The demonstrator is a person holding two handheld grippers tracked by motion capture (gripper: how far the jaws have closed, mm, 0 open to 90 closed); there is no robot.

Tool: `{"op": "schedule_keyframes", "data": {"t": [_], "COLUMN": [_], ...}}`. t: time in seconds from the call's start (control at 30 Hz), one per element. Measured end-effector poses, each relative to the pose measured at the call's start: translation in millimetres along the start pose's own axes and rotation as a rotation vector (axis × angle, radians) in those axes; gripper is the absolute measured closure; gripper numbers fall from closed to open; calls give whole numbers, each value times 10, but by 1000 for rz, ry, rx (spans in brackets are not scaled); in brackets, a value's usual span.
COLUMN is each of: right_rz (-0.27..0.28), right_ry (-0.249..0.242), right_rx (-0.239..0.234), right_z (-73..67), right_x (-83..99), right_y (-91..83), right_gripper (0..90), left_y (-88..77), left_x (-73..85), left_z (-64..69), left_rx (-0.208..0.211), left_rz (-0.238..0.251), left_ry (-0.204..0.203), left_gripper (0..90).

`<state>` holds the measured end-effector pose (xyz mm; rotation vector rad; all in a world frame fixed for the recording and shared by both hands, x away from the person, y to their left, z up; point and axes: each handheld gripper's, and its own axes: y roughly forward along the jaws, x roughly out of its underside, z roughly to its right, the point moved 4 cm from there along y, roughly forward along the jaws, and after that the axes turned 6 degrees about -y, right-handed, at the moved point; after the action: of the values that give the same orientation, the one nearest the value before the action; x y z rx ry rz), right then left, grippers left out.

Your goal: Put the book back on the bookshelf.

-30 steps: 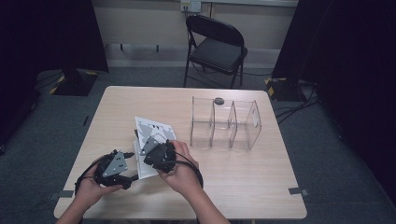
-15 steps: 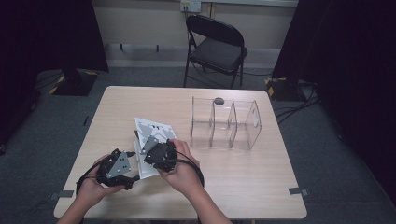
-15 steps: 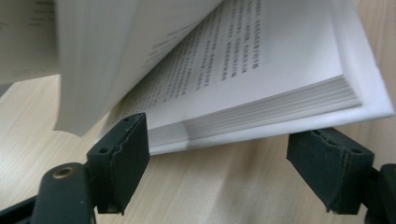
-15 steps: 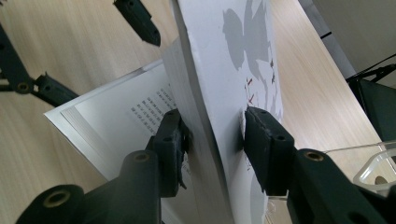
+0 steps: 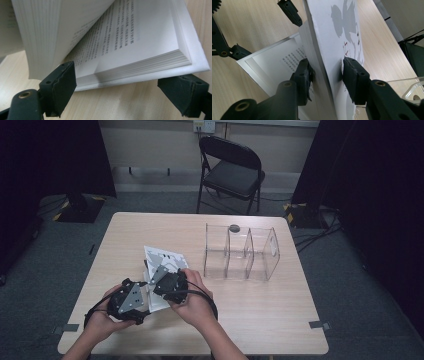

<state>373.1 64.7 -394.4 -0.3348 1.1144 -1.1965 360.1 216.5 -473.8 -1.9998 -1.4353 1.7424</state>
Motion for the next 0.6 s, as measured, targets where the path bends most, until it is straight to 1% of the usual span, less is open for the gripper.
{"op": "schedule_keyframes", "data": {"t": [0.1,0.17,0.2,0.23,0.27,0.3,0.33,0.37,0.4,0.47,0.5,0.57,0.6], "right_rz": [-4,-5,-5,-4,-4,-4,-4,-7,-5,-8,-7,-9,-9], "right_ry": [-6,-5,-4,2,1,2,1,-6,-10,-10,-6,-12,-11], "right_rx": [-3,-5,-5,-7,-7,-7,-7,-8,-9,-11,-11,-12,-13], "right_z": [-1,-4,-4,-7,-8,-8,-11,-11,-14,-24,-30,-24,-24], "right_x": [1,4,5,4,4,4,4,5,3,1,-1,2,2], "right_y": [0,0,0,1,1,1,3,3,7,9,11,10,10], "right_gripper": [586,586,586,586,585,585,585,585,584,583,582,582,582], "left_y": [-1,-7,-8,-12,-12,-10,-10,-5,0,-6,-11,-21,-28], "left_x": [-3,-12,-16,-22,-24,-25,-17,-19,-19,-23,-29,-35,-35], "left_z": [-1,-5,-3,-9,-8,-12,-6,-8,5,22,29,32,30], "left_rx": [11,10,8,0,-1,-1,4,1,13,24,35,37,43], "left_rz": [4,4,2,-2,-1,-3,-19,-19,-22,-26,-20,-3,-3], "left_ry": [-9,-4,-7,0,-6,0,-5,6,14,36,49,56,63], "left_gripper": [179,178,178,177,172,169,170,170,174,211,245,288,304]}}
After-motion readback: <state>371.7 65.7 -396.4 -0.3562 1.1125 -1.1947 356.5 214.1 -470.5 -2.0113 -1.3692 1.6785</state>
